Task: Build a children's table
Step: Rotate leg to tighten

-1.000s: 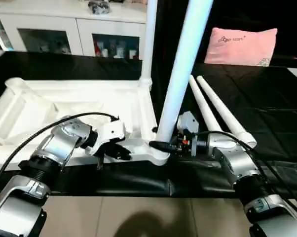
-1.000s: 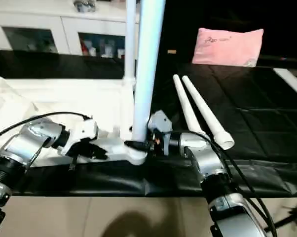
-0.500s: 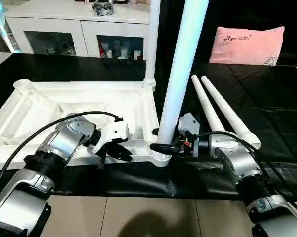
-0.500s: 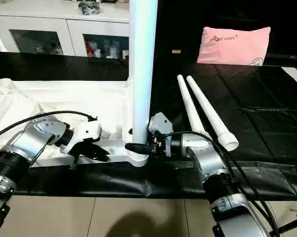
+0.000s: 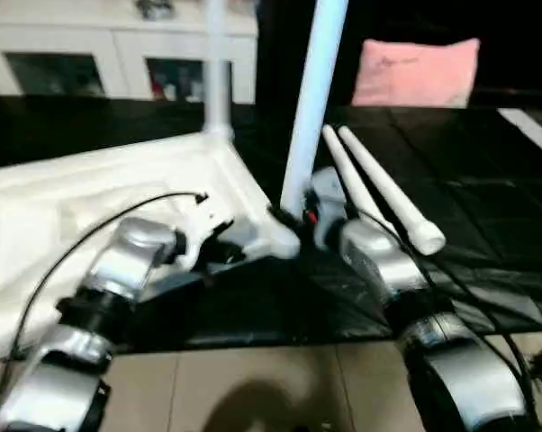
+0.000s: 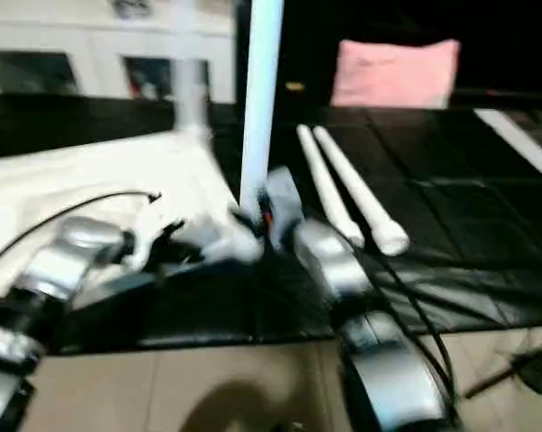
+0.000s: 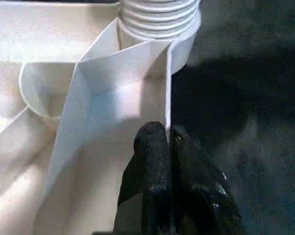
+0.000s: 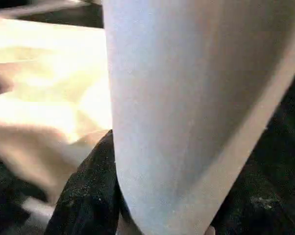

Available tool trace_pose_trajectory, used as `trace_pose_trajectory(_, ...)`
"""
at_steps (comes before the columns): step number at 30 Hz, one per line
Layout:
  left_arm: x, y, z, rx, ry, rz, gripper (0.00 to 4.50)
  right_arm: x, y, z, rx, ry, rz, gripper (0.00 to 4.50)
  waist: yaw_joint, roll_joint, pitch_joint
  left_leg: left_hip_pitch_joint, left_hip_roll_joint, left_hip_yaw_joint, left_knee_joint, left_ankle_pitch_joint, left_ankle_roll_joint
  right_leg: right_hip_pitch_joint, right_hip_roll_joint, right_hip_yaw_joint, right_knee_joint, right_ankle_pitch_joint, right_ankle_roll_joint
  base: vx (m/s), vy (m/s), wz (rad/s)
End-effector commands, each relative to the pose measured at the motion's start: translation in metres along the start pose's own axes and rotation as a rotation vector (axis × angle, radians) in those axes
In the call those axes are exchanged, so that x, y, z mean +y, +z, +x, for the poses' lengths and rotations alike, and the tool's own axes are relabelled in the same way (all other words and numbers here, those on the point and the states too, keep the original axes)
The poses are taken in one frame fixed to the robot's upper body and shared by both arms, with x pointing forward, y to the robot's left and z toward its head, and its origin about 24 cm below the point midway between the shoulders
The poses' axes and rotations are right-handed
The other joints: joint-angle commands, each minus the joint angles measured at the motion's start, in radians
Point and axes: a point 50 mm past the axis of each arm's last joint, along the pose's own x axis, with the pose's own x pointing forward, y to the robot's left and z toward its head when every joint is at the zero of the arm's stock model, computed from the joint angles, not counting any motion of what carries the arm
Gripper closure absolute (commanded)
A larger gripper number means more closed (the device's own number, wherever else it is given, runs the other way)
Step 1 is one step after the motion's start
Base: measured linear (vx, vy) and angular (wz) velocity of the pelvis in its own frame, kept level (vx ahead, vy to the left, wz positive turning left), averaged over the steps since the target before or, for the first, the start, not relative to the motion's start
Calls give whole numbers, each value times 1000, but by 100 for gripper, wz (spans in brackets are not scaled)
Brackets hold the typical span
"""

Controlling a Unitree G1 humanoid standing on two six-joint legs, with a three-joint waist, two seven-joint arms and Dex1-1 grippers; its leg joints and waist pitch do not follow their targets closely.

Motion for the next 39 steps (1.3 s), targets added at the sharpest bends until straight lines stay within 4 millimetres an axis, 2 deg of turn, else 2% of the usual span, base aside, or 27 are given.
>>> trace_pose_trajectory(1, 4, 42, -12, -152, 77, 78, 450, 4, -40, -2, 196, -62, 68, 257, 10, 19, -56, -5, 0, 7, -80, -334, 2, 47, -76, 40, -79, -475, -125, 0, 0, 0)
trace_pose_trajectory(2, -3, 47, -7, -165, 81, 55, 450, 7, -37, 3, 206, -88, 87, 257, 9, 3, -58, -10, 3, 12, -79, -292, 8, 49, -77, 45, -74, -430, -137, 0, 0, 0)
trace_pose_trajectory(4, -8, 50, -2, -163, 69, 46, 450, 11, -36, 7, 219, -91, 86, 257, 12, 9, -61, -14, 5, 16, -78, -230, 7, 51, -76, 50, -59, -351, -158, 28, -5, 0)
trace_pose_trajectory(5, -10, 51, -1, -160, 65, 49, 450, 12, -35, 8, 222, -90, 82, 257, 13, -5, -63, -17, 4, 21, -75, -194, 15, 51, -71, 52, -51, -290, -169, 66, -13, 2)
trace_pose_trajectory(7, -8, 49, 1, -135, 90, 57, 450, 15, -35, 10, 227, -90, 75, 257, 17, -3, -64, -17, 1, 24, -71, -162, 22, 50, -70, 56, -42, -240, -183, 71, -17, 2)
trace_pose_trajectory(9, -4, 45, 1, -84, 118, 85, 450, 15, -35, 11, 231, -93, 82, 257, 20, -5, -70, -21, -3, 28, -65, -95, 32, 56, -66, 61, -25, -119, -209, 76, -26, 3)
trace_pose_trajectory(11, -3, 40, 1, -45, 124, 99, 450, 15, -36, 11, 237, -99, 83, 257, 25, -6, -71, -20, -5, 30, -64, -61, 43, 59, -65, 61, -19, -65, -221, 27, -12, 0)
trace_pose_trajectory(12, -4, 39, 1, -35, 124, 93, 450, 15, -37, 11, 240, -103, 85, 257, 26, -3, -69, -22, -5, 30, -64, -67, 40, 59, -66, 62, -19, -66, -224, 0, 0, 0)
trace_pose_trajectory(13, -4, 39, 1, -34, 124, 92, 450, 15, -37, 11, 240, -103, 85, 257, 26, -4, -67, -21, -4, 30, -65, -78, 38, 59, -66, 61, -21, -81, -222, 0, 0, 0)
trace_pose_trajectory(16, -5, 37, 1, -16, 122, 80, 450, 15, -38, 11, 252, -96, 90, 257, 28, -4, -62, -17, -2, 29, -69, -149, 13, 56, -67, 61, -33, -205, -192, 0, 0, 0)
trace_pose_trajectory(19, -5, 36, 2, -9, 119, 78, 450, 15, -38, 10, 255, -92, 96, 257, 27, -3, -61, -16, -2, 27, -69, -169, 4, 53, -67, 61, -37, -255, -172, 0, 0, 0)
trace_pose_trajectory(22, -5, 35, 2, -9, 115, 73, 450, 15, -38, 11, 247, -89, 102, 257, 27, -2, -63, -17, -2, 27, -69, -166, -1, 54, -66, 61, -34, -238, -172, 0, 0, 0)
trace_pose_trajectory(23, -5, 35, 3, -10, 113, 73, 450, 15, -38, 11, 243, -89, 103, 201, 27, -2, -63, -17, -2, 27, -69, -163, 0, 54, -65, 61, -34, -228, -175, 0, 0, 0)
trace_pose_trajectory(24, -5, 35, 3, -11, 112, 73, 450, 15, -37, 11, 239, -90, 103, 187, 27, -2, -63, -17, -3, 27, -69, -162, 0, 54, -65, 61, -34, -226, -176, 0, 0, 0)
trace_pose_trajectory(26, -5, 34, 3, -10, 113, 72, 450, 15, -36, 11, 224, -93, 100, 187, 29, 1, -63, -16, -3, 28, -68, -161, 3, 53, -66, 62, -35, -213, -182, 0, 0, 0)
trace_pose_trajectory(27, -5, 34, 3, -10, 113, 73, 450, 14, -35, 11, 221, -95, 101, 171, 29, -1, -65, -16, -3, 27, -68, -152, 1, 55, -64, 61, -31, -201, -186, 0, 0, 0)
trace_pose_trajectory(28, -4, 34, 3, -9, 114, 74, 450, 14, -35, 11, 215, -99, 105, 171, 28, -1, -66, -17, -3, 27, -68, -149, 2, 55, -64, 61, -29, -195, -188, 0, 0, 0)
trace_pose_trajectory(29, -4, 34, 3, -8, 115, 75, 450, 14, -34, 11, 213, -101, 107, 157, 28, 3, -65, -16, -2, 27, -67, -153, 2, 54, -65, 61, -31, -195, -191, 0, 0, 0)
trace_pose_trajectory(31, -3, 33, 3, -6, 115, 77, 450, 12, -33, 11, 202, -113, 108, 133, 28, 2, -66, -16, -2, 27, -67, -155, 1, 55, -64, 61, -30, -190, -195, 0, 0, 0)
trace_pose_trajectory(32, -3, 32, 3, -3, 117, 81, 450, 10, -33, 10, 196, -114, 111, 133, 30, 10, -66, -15, -3, 27, -67, -154, 0, 55, -64, 61, -29, -180, -200, 0, 0, 0)
trace_pose_trajectory(34, -1, 31, 3, 4, 121, 90, 450, 8, -31, 9, 180, -116, 115, 112, 30, 5, -68, -16, -4, 27, -66, -151, 2, 58, -63, 61, -28, -165, -203, 0, 0, 0)
trace_pose_trajectory(35, -1, 30, 3, 7, 122, 93, 450, 7, -31, 8, 173, -110, 115, 102, 31, 11, -68, -16, -3, 27, -66, -143, 1, 58, -64, 62, -26, -150, -208, 0, 0, 0)
trace_pose_trajectory(37, 1, 29, 3, 15, 128, 107, 450, 3, -29, 5, 146, -83, 107, 81, 30, 7, -69, -18, -5, 28, -64, -138, 9, 60, -62, 61, -27, -137, -212, 0, 0, 0)
trace_pose_trajectory(39, 3, 28, 3, 25, 129, 128, 450, -1, -29, 0, 121, -58, 105, 67, 32, 10, -67, -18, -4, 28, -64, -146, 16, 60, -62, 61, -29, -148, -212, 0, 0, 0)
